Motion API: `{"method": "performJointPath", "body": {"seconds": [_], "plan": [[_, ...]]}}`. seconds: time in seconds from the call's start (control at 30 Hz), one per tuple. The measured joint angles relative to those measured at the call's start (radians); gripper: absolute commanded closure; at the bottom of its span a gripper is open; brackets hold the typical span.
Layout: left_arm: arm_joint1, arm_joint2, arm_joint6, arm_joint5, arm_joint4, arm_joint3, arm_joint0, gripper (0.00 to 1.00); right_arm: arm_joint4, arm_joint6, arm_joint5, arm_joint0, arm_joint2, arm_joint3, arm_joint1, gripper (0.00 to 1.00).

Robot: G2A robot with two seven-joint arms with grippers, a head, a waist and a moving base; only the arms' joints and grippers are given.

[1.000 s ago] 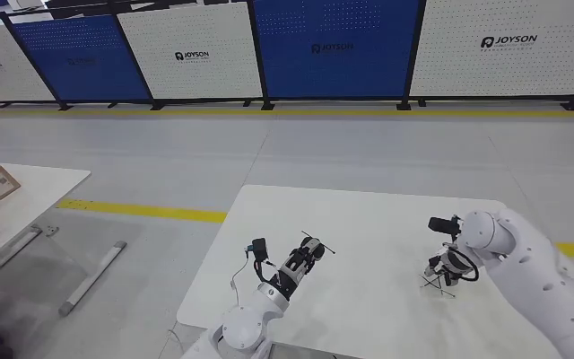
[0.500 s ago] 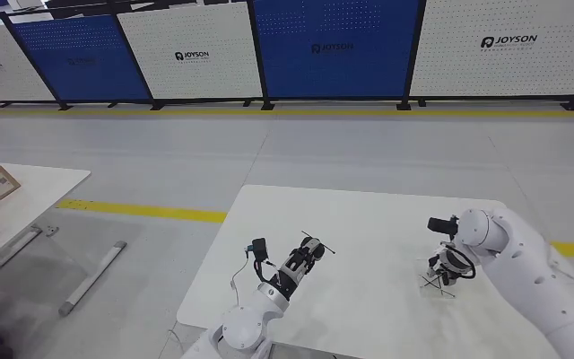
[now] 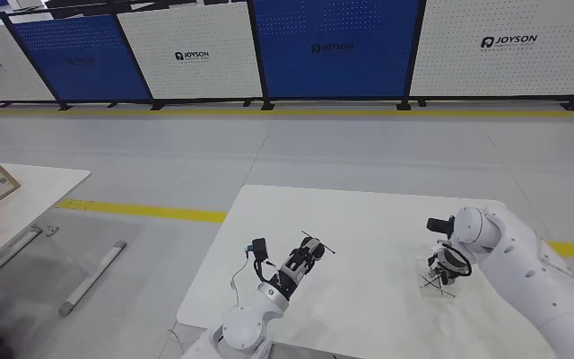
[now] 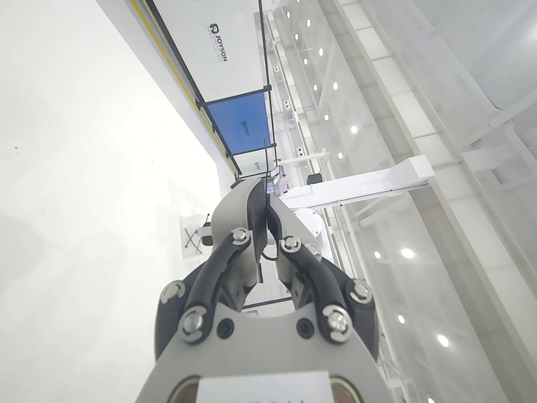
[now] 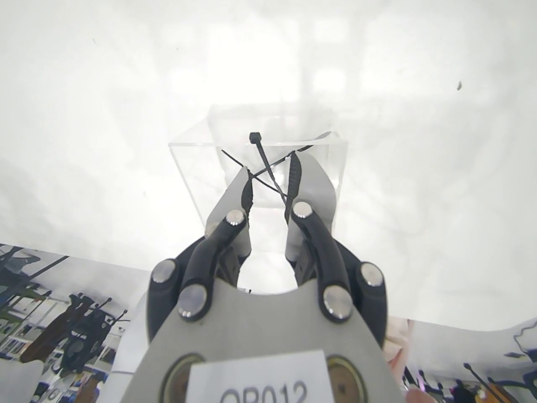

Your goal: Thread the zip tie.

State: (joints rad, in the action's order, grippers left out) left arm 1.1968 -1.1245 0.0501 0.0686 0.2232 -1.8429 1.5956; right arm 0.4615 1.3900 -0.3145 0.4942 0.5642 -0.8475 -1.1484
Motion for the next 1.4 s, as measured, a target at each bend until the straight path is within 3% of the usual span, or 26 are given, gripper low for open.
{"method": "performJointPath", "body": {"seconds": [0.23, 0.4, 0.67, 0.9, 1.1, 1.2, 1.4], "plan": [[0.0, 0.0, 0.0, 0.0, 0.0, 0.0, 0.0, 1.0, -0.009, 0.0, 0.012, -0.017, -0.02, 0.04, -0.016, 0.87], [0.0, 0.0, 0.0, 0.0, 0.0, 0.0, 0.0, 1.0, -0.015, 0.0, 0.02, -0.027, -0.034, 0.065, -0.028, 1.0], [0.0, 0.0, 0.0, 0.0, 0.0, 0.0, 0.0, 1.0, -0.02, 0.0, 0.043, -0.037, -0.038, 0.09, -0.038, 1.0], [0.0, 0.0, 0.0, 0.0, 0.0, 0.0, 0.0, 1.0, -0.011, -0.005, 0.072, -0.028, -0.018, 0.064, -0.03, 1.0], [0.0, 0.0, 0.0, 0.0, 0.0, 0.0, 0.0, 1.0, 0.0, -0.039, 0.079, 0.015, 0.051, -0.037, 0.013, 1.0], [0.0, 0.0, 0.0, 0.0, 0.0, 0.0, 0.0, 1.0, 0.025, -0.056, 0.052, 0.063, 0.109, -0.138, 0.053, 1.0], [0.0, 0.0, 0.0, 0.0, 0.0, 0.0, 0.0, 1.0, 0.099, -0.059, -0.023, 0.223, 0.265, -0.415, 0.146, 1.0]]}}
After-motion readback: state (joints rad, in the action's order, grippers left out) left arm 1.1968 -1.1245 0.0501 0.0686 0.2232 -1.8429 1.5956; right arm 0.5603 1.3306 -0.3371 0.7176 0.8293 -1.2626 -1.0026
